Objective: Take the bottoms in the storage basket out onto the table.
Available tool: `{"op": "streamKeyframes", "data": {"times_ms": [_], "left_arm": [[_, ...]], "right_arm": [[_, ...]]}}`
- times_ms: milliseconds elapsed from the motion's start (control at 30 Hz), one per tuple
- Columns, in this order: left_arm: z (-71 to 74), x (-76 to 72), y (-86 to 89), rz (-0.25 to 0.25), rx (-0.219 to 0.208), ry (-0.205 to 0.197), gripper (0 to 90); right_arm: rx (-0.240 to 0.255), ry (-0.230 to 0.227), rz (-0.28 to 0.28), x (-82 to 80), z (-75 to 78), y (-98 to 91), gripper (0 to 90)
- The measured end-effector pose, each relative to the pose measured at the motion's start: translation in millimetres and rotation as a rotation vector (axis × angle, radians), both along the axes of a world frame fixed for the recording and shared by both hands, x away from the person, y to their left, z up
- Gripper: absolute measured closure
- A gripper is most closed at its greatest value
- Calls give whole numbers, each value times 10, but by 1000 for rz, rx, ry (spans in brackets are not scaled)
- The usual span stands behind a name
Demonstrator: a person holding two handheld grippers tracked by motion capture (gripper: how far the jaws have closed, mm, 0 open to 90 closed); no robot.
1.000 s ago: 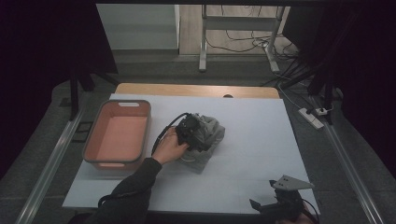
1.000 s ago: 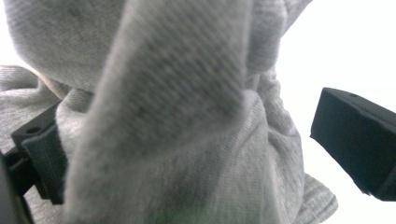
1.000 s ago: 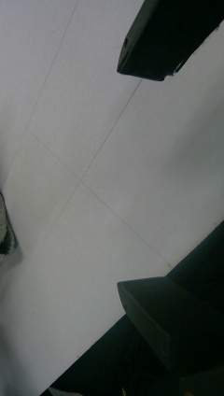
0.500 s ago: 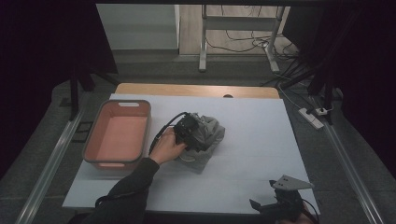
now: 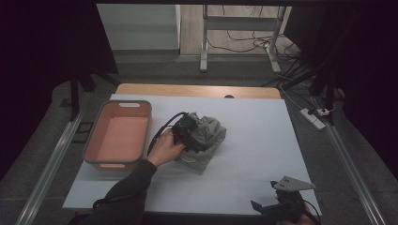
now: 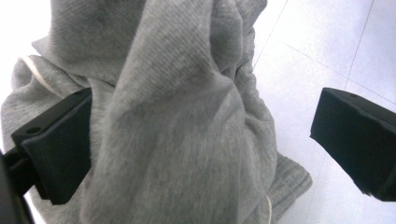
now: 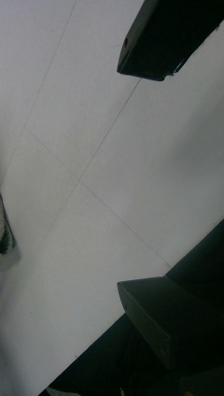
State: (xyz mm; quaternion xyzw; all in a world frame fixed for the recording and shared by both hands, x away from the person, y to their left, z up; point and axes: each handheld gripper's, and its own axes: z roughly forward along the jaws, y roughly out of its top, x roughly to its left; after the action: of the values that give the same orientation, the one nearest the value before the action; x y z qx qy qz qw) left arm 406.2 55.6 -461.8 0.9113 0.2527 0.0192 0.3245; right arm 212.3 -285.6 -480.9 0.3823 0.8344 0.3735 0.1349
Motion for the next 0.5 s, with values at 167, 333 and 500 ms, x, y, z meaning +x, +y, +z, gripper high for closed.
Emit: {"op": "streamKeyframes", "data": {"times_ms": [167,333,500], "left_arm": [[19,-31,23,5,6,-10,0],[33,-51,52,10,7,-20,0],[64,-74,70,14,10,-32,0]], "right_arm": [[-3,3,1,1,-2,3,0],[-6,4,2,1,-2,5,0],[-6,6,1,1,-2,4,0]]}}
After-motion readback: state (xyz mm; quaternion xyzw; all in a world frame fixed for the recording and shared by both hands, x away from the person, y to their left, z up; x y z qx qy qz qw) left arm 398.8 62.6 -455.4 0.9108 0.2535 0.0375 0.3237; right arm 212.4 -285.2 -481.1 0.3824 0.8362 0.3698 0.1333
